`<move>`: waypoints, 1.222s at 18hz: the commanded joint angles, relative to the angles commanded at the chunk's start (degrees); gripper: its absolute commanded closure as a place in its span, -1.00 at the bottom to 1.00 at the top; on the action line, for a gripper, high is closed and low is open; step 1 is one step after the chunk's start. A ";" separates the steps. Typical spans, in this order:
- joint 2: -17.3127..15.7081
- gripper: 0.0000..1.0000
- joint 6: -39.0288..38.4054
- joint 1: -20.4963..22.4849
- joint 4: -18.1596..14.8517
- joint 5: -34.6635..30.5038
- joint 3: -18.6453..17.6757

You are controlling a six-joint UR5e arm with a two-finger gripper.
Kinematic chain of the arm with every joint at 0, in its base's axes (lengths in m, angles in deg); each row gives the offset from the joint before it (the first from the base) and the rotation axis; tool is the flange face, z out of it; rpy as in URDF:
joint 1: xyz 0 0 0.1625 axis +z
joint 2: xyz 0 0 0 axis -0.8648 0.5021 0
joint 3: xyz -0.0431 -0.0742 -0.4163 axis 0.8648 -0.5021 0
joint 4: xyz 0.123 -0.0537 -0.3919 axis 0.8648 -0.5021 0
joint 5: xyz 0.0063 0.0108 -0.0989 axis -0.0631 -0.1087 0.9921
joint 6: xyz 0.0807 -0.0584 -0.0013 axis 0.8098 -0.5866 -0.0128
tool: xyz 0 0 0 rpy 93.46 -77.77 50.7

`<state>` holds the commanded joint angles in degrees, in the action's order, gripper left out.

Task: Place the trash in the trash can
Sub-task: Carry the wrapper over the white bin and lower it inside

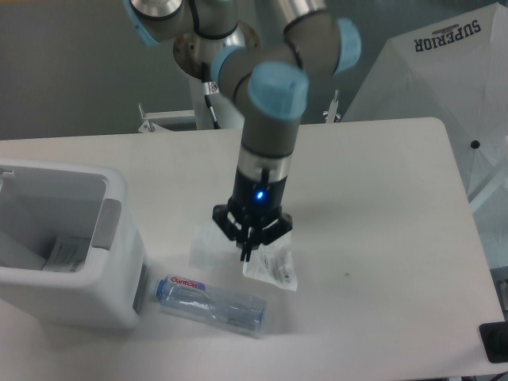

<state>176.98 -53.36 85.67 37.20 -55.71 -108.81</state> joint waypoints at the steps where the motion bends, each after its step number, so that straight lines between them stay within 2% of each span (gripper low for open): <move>1: -0.53 1.00 -2.89 0.71 0.09 1.58 1.32; 4: -1.15 1.00 -14.67 0.98 0.61 3.44 4.57; 8: -3.60 1.00 -20.84 0.36 0.79 3.62 6.51; 12: -6.24 1.00 -21.56 -1.92 1.14 7.56 7.31; 17: -8.97 1.00 -21.56 -5.96 1.93 8.45 7.22; 22: -9.24 1.00 -21.64 -12.11 2.89 8.45 7.22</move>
<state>167.74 -75.00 73.57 40.10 -47.26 -101.59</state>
